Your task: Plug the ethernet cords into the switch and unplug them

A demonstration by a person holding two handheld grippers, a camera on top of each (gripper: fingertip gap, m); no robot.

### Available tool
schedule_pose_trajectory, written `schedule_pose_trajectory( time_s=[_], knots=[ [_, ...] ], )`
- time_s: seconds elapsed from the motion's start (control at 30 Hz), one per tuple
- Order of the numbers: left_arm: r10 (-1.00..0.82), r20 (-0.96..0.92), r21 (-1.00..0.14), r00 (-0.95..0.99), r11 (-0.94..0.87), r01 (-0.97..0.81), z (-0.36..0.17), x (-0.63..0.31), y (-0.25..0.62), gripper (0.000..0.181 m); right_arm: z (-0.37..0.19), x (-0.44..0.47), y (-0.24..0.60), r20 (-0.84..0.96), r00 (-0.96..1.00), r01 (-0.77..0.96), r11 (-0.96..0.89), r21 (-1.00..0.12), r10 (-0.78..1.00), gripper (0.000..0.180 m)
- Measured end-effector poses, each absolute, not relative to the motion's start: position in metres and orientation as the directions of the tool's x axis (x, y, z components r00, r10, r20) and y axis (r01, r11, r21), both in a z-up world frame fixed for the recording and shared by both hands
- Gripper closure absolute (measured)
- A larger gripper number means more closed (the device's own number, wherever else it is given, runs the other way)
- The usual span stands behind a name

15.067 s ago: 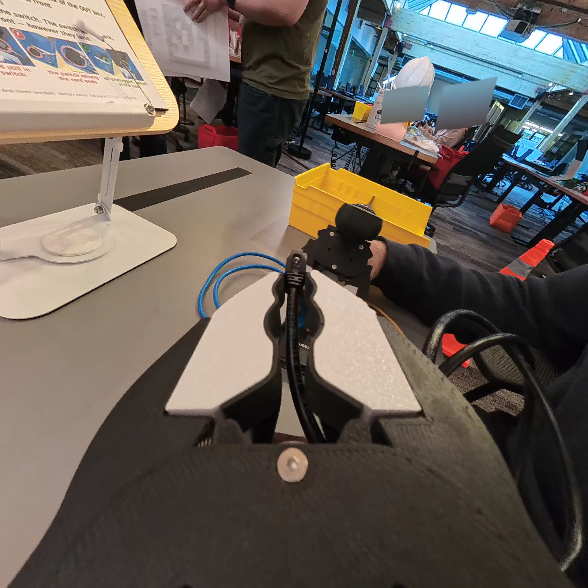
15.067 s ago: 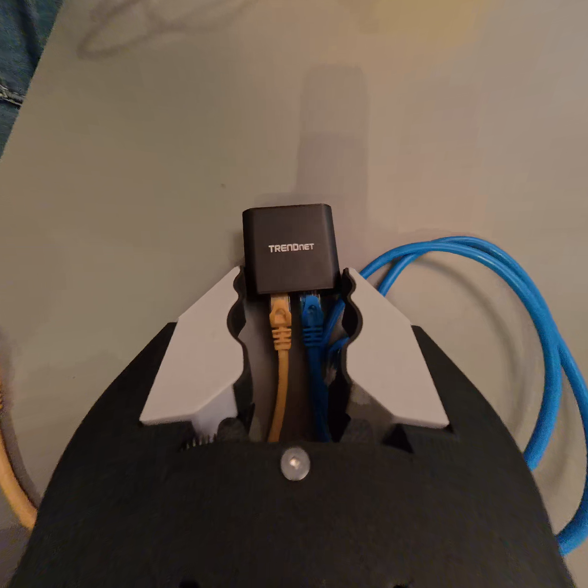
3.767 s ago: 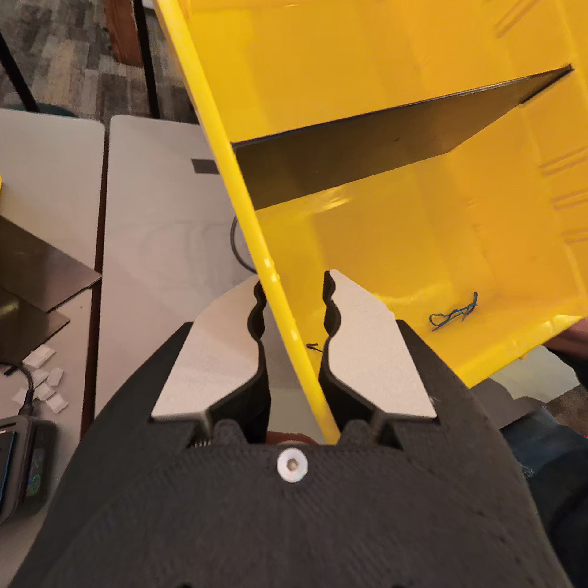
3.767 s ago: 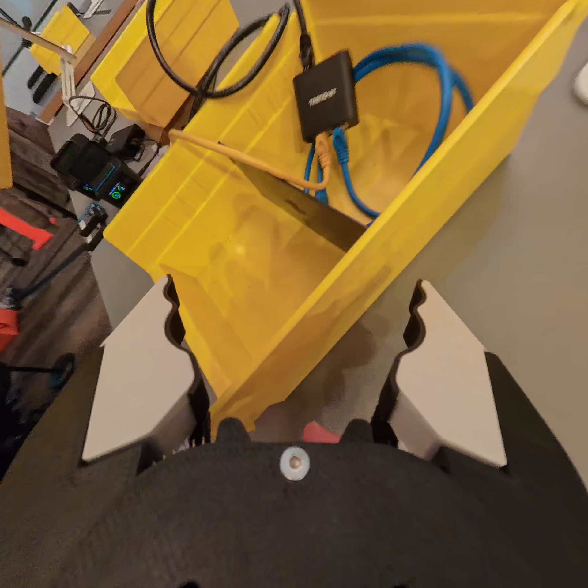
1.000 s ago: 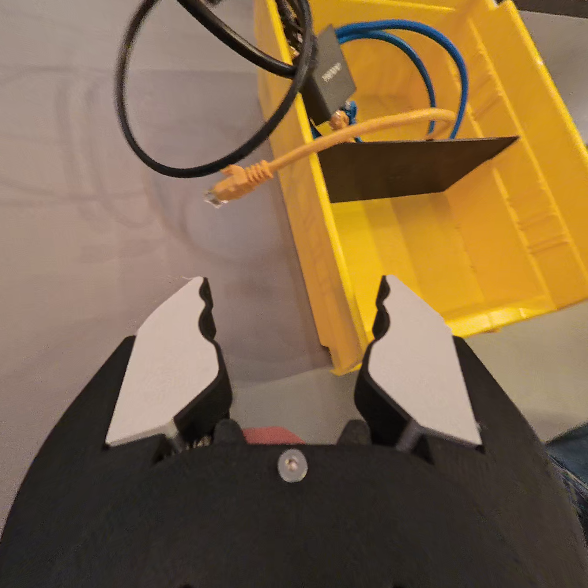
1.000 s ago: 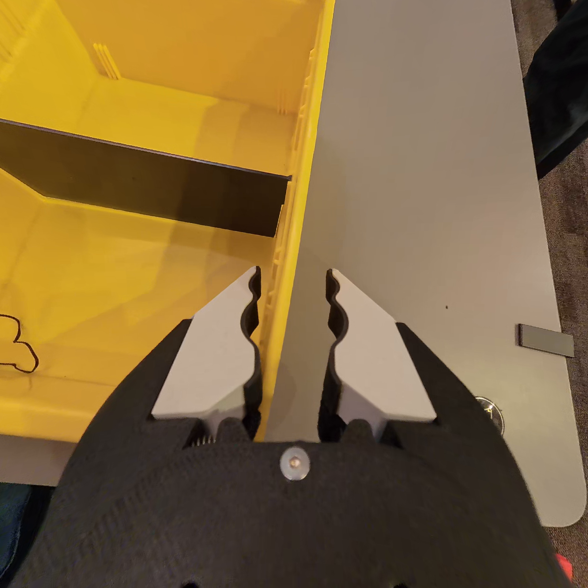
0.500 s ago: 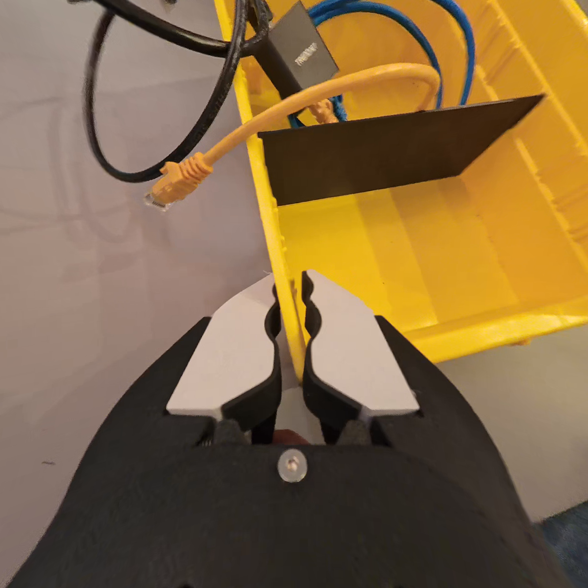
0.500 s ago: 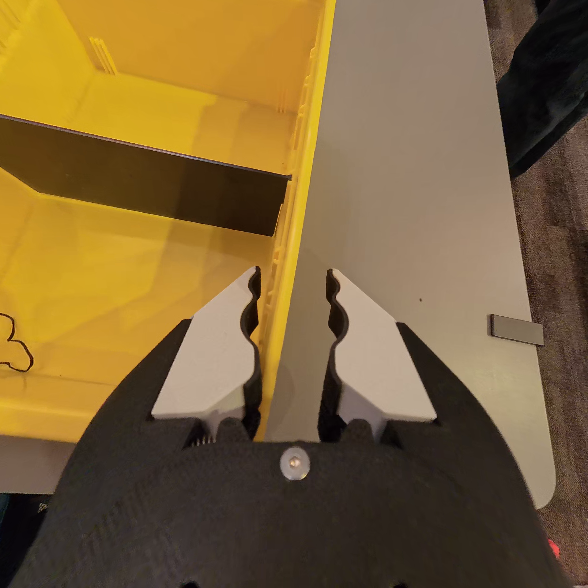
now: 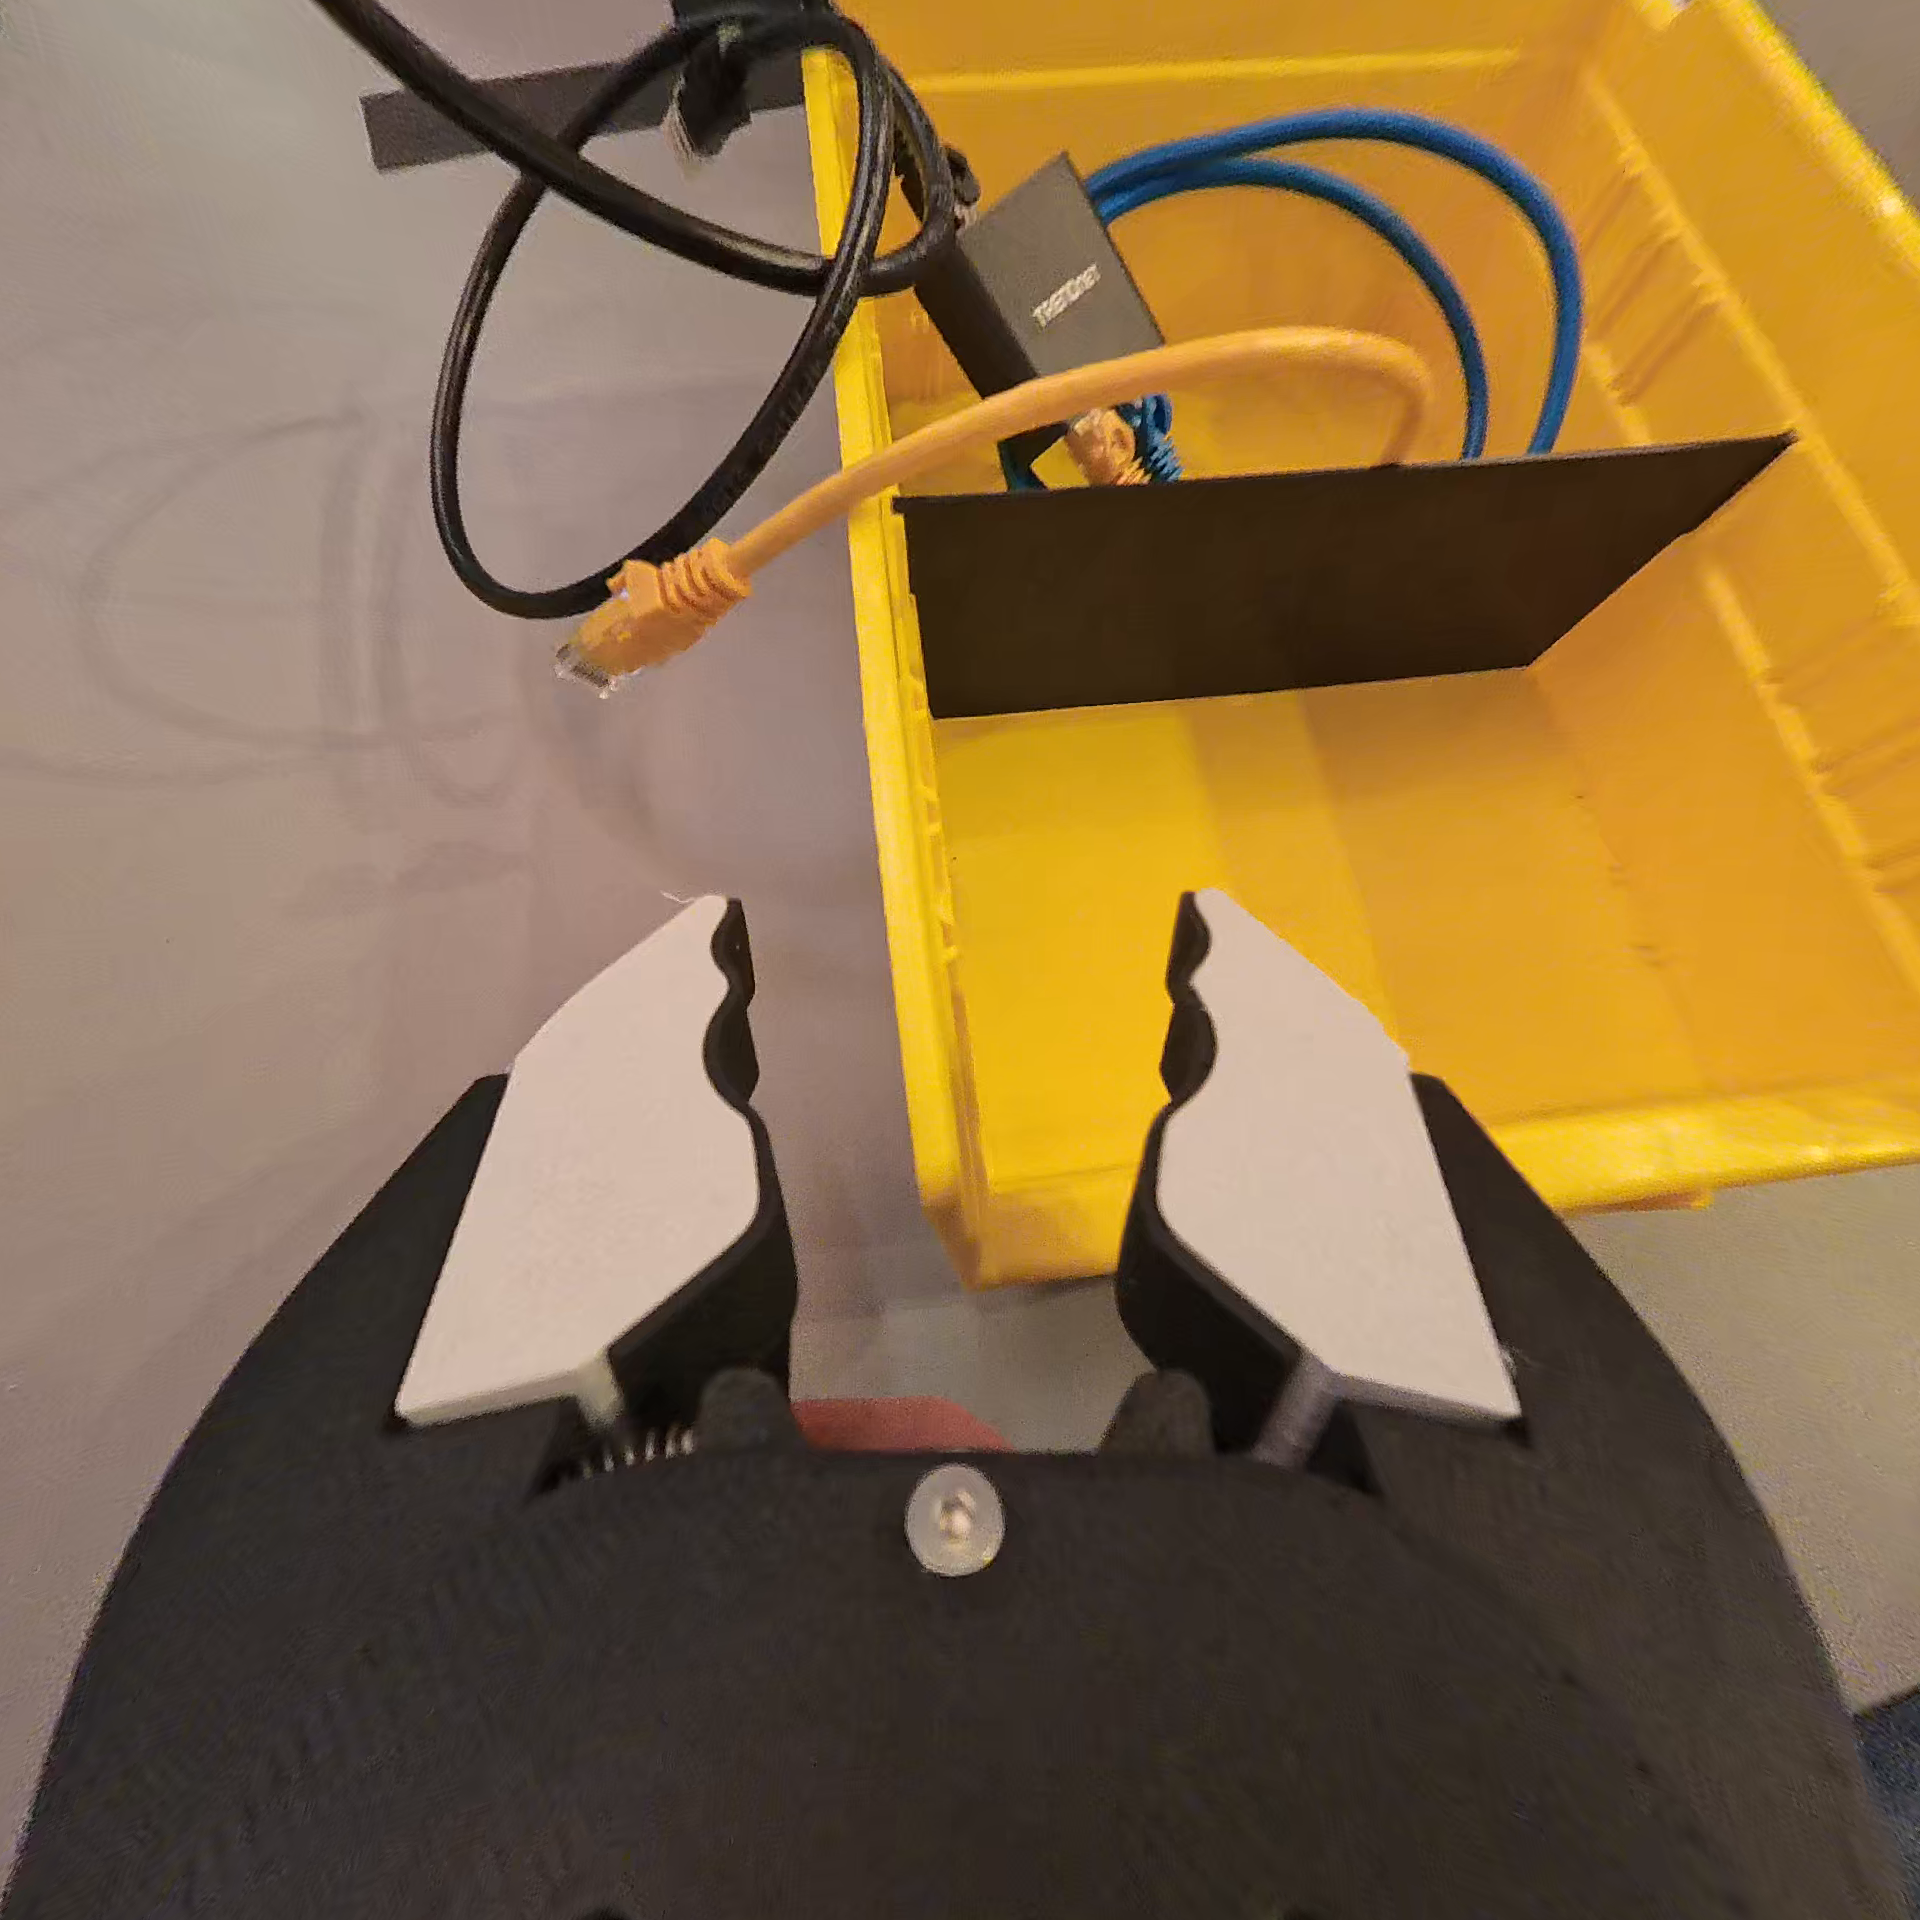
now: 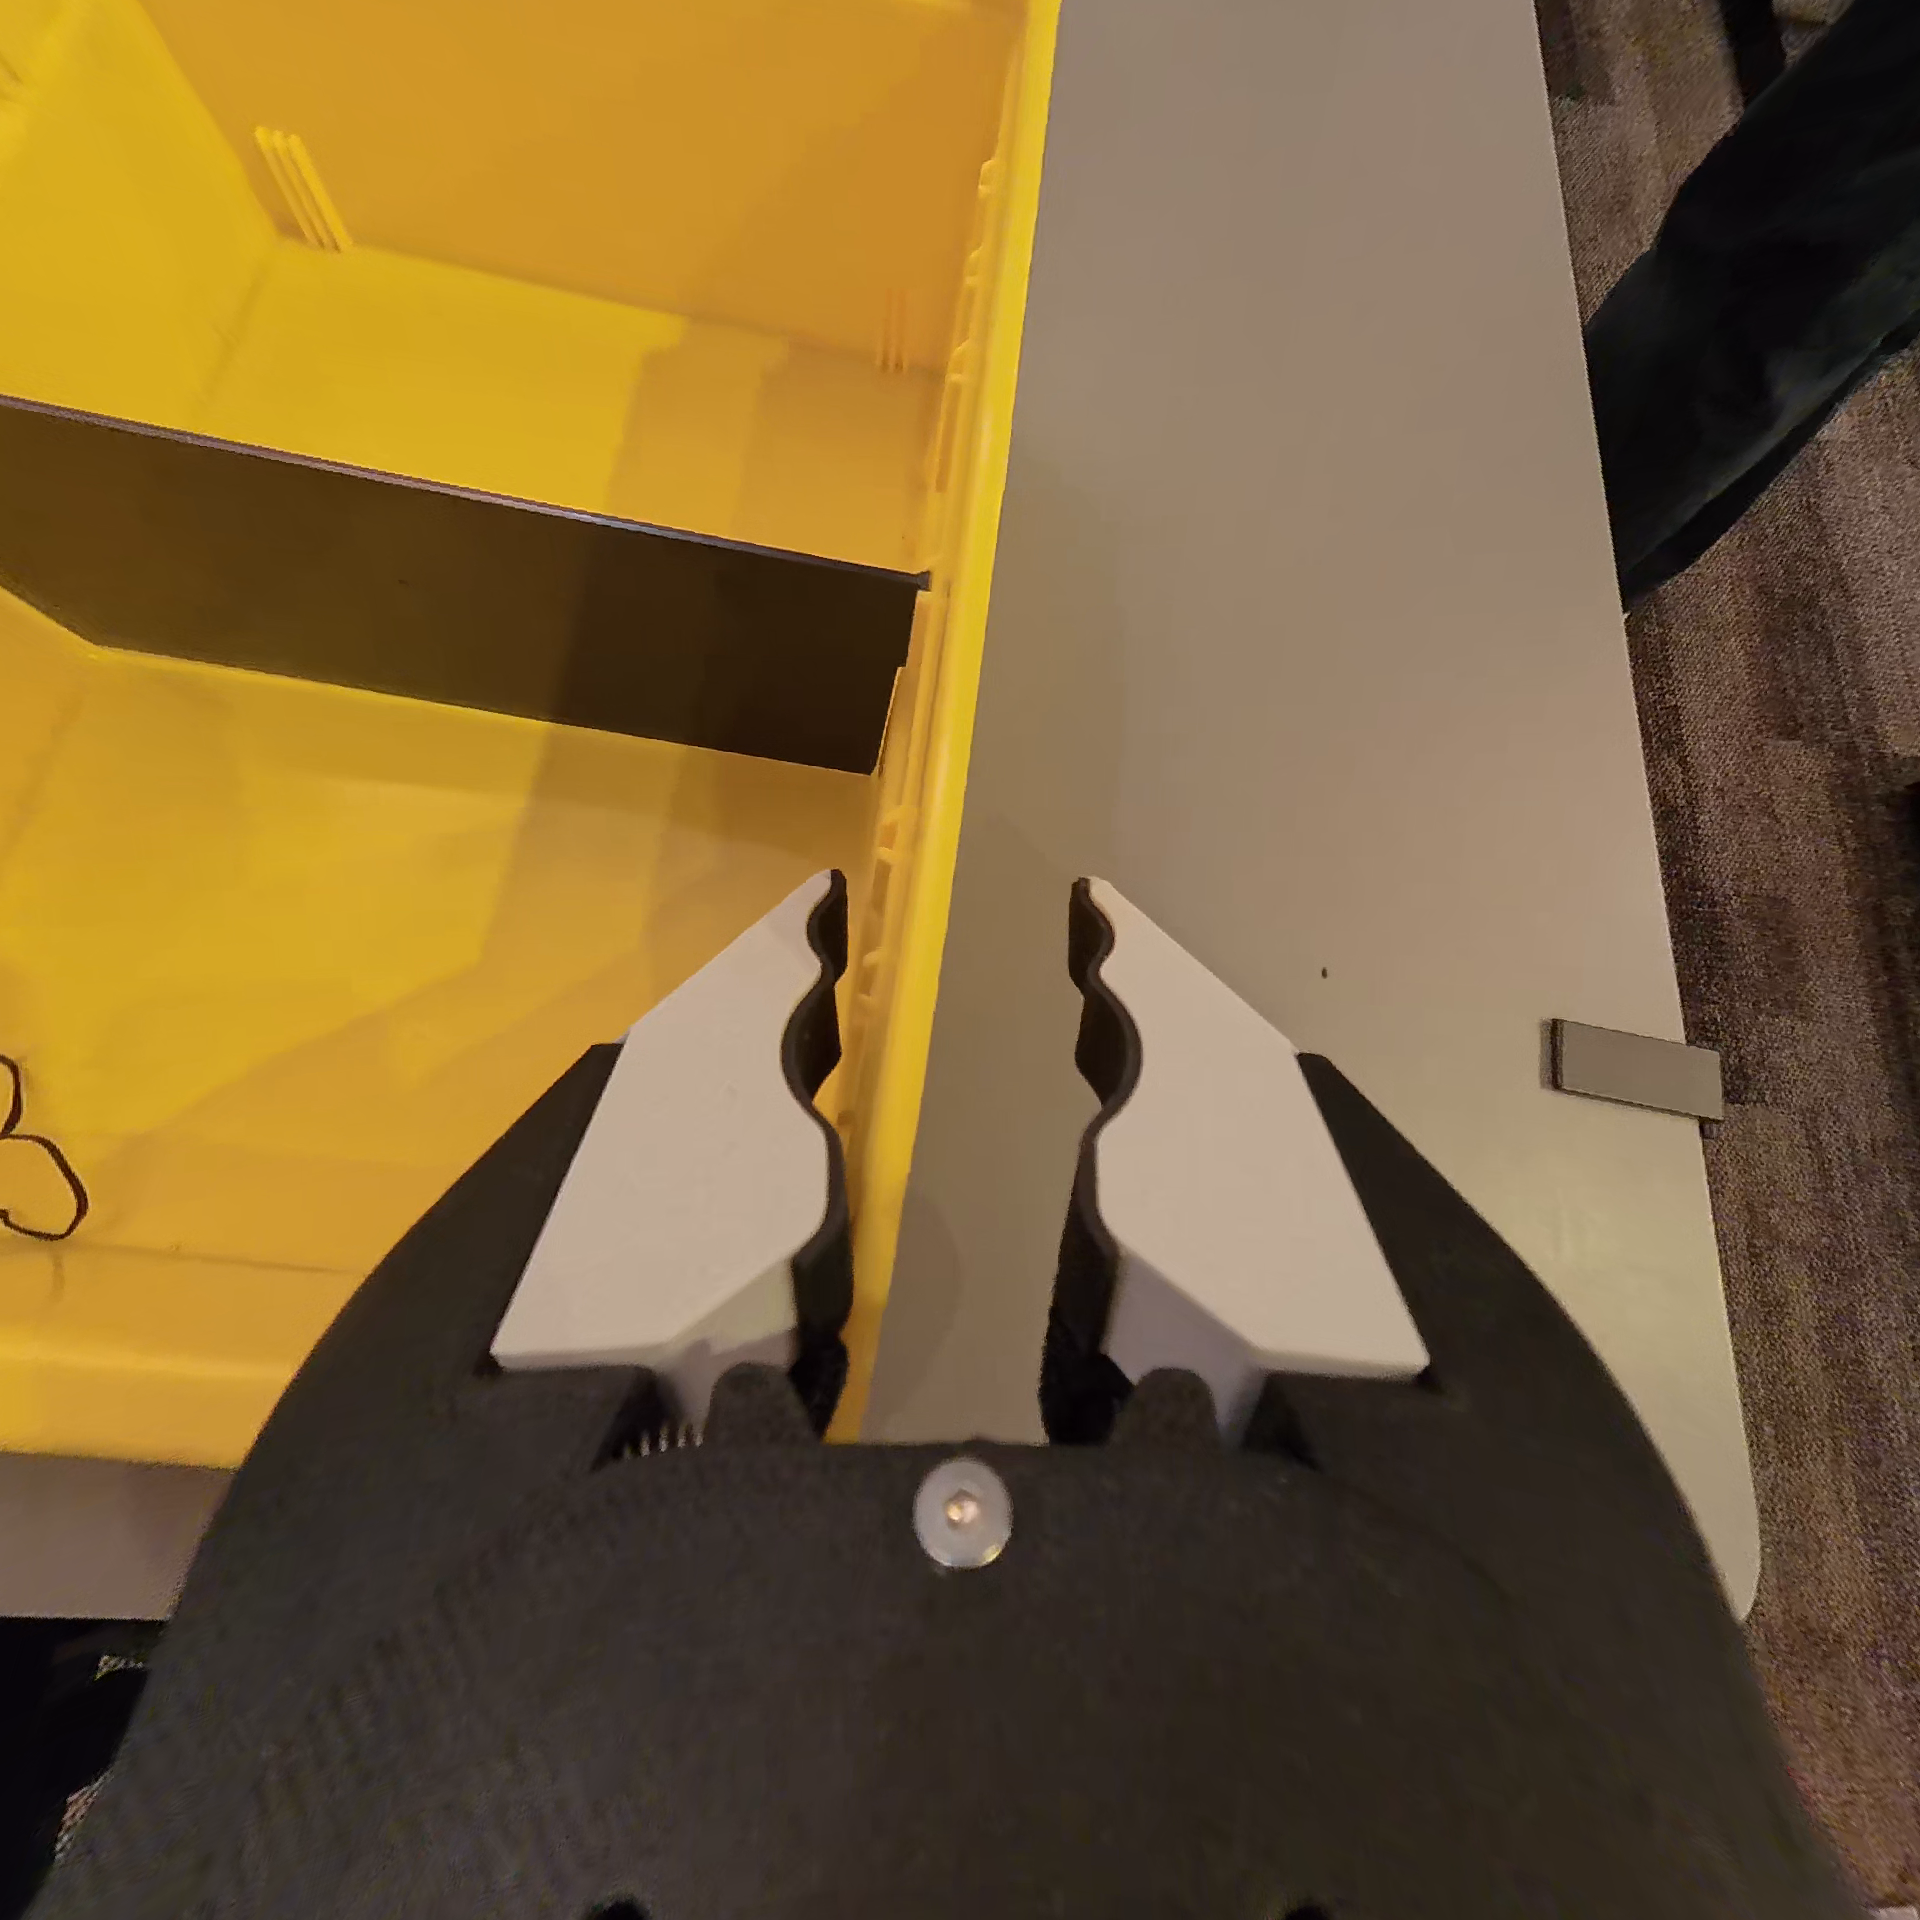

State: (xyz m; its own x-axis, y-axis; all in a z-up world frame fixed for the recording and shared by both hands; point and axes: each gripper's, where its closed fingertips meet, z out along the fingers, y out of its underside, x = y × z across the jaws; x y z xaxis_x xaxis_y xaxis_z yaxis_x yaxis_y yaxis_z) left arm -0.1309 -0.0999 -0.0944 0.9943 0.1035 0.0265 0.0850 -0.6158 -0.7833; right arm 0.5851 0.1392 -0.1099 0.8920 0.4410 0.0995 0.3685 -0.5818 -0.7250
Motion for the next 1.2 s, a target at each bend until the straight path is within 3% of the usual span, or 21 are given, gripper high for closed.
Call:
schedule_pose_trajectory(
  time_s=[0.2, 0.37, 0.47, 0.6, 1.2],
  knots=[
    [0.222, -0.057, -0.761, 0.973, -0.64, 0.101, -0.104, -0.158, -0.099, 0.116, -0.11, 0.586, 0.14, 0.094, 0.894, 0.361, -0.583, -0.728, 0.437, 0.139],
    [0.215, -0.042, -0.754, 0.976, -0.647, 0.11, -0.1, -0.166, -0.102, 0.113, -0.11, 0.587, 0.141, 0.101, 0.893, 0.367, -0.581, -0.726, 0.439, 0.138],
    [0.156, 0.053, -0.729, 0.986, -0.669, 0.145, -0.104, -0.157, -0.099, 0.132, -0.11, 0.587, 0.143, 0.105, 0.891, 0.374, -0.581, -0.723, 0.443, 0.138],
    [0.059, 0.062, -0.701, 0.996, -0.708, 0.085, -0.11, -0.142, -0.096, 0.175, -0.11, 0.588, 0.143, 0.105, 0.891, 0.374, -0.582, -0.722, 0.442, 0.138],
    [0.158, 0.093, -0.678, 0.983, -0.713, 0.179, -0.113, -0.17, -0.159, 0.175, -0.111, 0.6, 0.156, 0.124, 0.875, 0.407, -0.572, -0.712, 0.468, 0.138]
  ],
)
